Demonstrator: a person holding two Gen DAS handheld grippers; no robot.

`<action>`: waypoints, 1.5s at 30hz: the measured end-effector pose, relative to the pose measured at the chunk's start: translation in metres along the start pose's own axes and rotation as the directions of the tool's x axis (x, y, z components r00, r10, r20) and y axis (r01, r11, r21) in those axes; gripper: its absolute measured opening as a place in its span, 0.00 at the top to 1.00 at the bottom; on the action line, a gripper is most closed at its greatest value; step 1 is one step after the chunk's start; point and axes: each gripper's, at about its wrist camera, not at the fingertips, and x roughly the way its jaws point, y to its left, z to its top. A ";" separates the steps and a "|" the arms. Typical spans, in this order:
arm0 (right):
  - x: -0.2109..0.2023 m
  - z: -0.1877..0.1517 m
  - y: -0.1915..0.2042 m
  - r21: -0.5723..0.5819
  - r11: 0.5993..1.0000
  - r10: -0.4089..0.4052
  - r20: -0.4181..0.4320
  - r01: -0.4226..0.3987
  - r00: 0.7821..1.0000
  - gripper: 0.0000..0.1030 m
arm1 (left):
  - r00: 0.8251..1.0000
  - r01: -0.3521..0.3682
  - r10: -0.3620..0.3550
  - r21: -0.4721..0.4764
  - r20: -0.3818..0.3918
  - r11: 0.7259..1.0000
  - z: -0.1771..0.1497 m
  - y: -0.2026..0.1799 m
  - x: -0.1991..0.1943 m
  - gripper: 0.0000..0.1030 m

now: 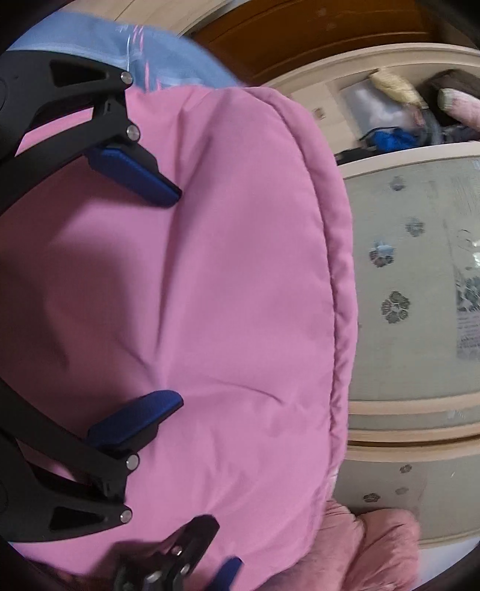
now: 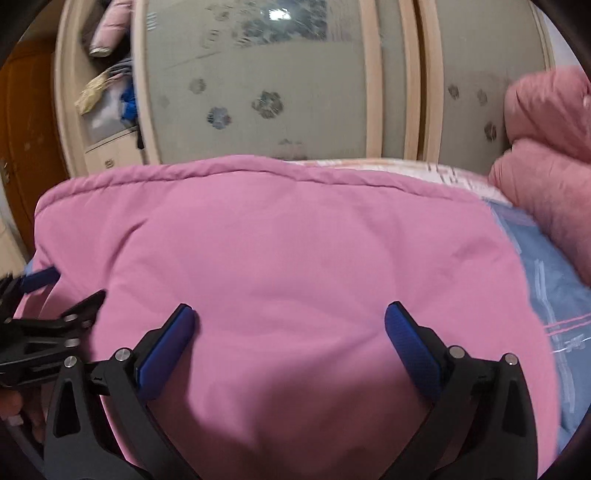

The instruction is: Fold large clothes

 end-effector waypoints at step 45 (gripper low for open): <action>-0.304 -0.308 -0.029 0.231 0.972 -0.040 0.006 0.038 0.999 0.01 | 0.991 -0.112 0.117 -0.069 0.071 0.991 -0.328 -0.003 -0.306 0.02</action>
